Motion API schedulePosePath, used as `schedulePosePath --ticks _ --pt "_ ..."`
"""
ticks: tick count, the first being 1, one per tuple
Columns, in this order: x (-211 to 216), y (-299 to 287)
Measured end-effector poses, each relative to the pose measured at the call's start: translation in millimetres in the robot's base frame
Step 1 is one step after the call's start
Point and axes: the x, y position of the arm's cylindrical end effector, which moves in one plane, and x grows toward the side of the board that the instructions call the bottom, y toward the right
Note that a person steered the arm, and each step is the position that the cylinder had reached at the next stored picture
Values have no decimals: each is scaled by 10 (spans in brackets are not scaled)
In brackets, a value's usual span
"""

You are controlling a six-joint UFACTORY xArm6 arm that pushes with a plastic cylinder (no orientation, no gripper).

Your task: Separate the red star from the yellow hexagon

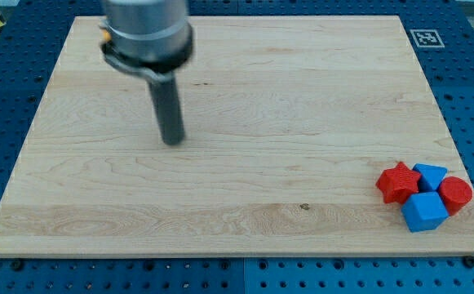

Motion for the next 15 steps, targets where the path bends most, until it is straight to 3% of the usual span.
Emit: schedulePosePath --ticks 3,5,8,10,13,15 --pt "-1888 -1815" --pt "-2473 -1810" --pt "-2408 -1162" --pt "-2324 -1042" --pt "-1925 -527" --pt "-1365 -267"
